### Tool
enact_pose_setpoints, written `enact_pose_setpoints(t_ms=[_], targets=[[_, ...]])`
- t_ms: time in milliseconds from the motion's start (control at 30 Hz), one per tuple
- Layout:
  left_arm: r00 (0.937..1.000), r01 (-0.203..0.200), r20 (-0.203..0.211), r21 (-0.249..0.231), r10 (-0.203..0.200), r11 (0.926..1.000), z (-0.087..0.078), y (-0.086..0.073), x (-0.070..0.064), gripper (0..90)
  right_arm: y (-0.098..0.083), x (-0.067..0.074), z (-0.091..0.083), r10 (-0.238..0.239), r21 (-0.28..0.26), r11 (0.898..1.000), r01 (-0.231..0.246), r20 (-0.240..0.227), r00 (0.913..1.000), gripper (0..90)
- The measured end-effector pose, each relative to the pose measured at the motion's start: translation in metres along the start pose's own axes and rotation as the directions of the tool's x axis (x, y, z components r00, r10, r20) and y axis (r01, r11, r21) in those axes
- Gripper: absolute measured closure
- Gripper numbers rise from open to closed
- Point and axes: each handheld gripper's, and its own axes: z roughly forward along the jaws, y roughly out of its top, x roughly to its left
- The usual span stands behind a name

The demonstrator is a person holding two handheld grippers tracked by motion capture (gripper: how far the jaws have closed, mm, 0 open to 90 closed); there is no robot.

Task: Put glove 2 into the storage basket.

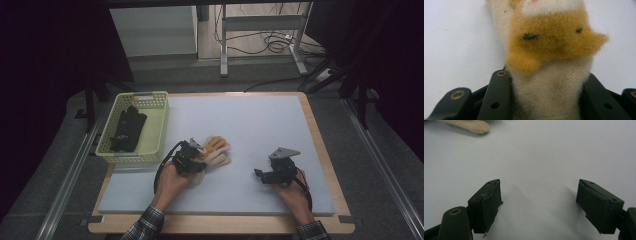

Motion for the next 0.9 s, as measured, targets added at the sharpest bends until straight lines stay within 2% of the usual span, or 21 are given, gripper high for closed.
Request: enact_pose_setpoints(t_ms=[300,500,733,767,900], targets=[[0.9986,0.031,-0.041,-0.028,-0.032,0.9991,-0.028,0.018,0.018,63.4,0.0,0.0,0.0,0.001,0.0,1.0,-0.001,0.0,1.0,19.6],[0.9956,0.058,-0.071,-0.05,-0.061,0.9971,-0.05,0.03,0.035,62.9,0.0,0.0,0.0,0.001,0.001,1.0,-0.001,-0.001,1.0,19.6],[0.9873,0.094,-0.122,-0.07,-0.102,0.9931,-0.078,0.036,0.061,62.5,0.0,0.0,0.0,0.0,0.0,1.0,0.0,0.0,1.0,19.7],[0.9844,0.11,-0.129,-0.079,-0.12,0.9907,-0.082,0.036,0.066,62.4,0.0,0.0,0.0,0.0,0.0,1.0,0.0,0.0,1.0,19.7],[0.9753,0.137,-0.162,-0.094,-0.15,0.9861,-0.097,0.036,0.084,62.2,0.0,0.0,0.0,-0.001,-0.001,1.0,0.001,0.0,1.0,19.6]])
